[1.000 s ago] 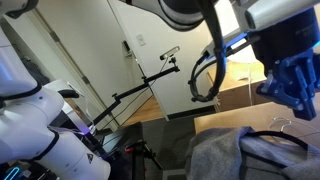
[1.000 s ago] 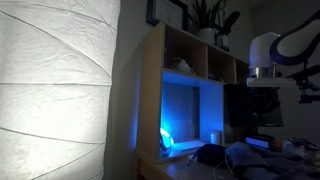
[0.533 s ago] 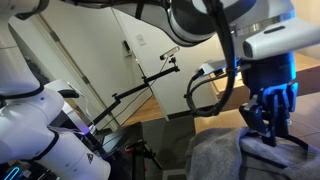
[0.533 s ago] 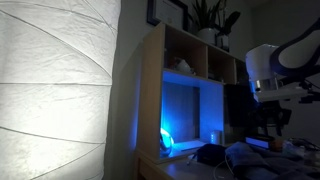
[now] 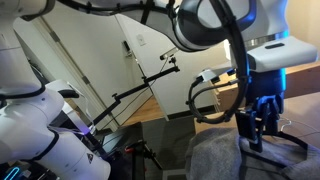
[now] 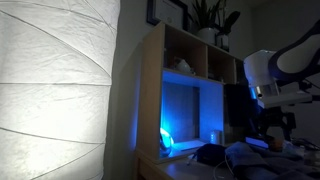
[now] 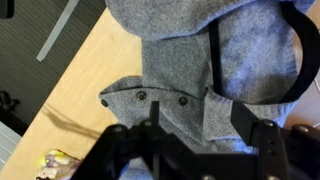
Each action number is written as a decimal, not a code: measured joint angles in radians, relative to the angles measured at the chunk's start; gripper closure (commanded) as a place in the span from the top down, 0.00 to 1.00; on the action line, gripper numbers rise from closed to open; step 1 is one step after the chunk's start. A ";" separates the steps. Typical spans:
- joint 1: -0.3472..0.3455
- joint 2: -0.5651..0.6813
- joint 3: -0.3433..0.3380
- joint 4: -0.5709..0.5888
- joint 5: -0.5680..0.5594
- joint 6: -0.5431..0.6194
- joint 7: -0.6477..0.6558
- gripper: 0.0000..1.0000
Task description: Hang the sweater with the hanger
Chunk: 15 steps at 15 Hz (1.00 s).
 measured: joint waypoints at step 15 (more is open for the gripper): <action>0.124 0.032 0.117 -0.003 -0.063 0.106 -0.237 1.00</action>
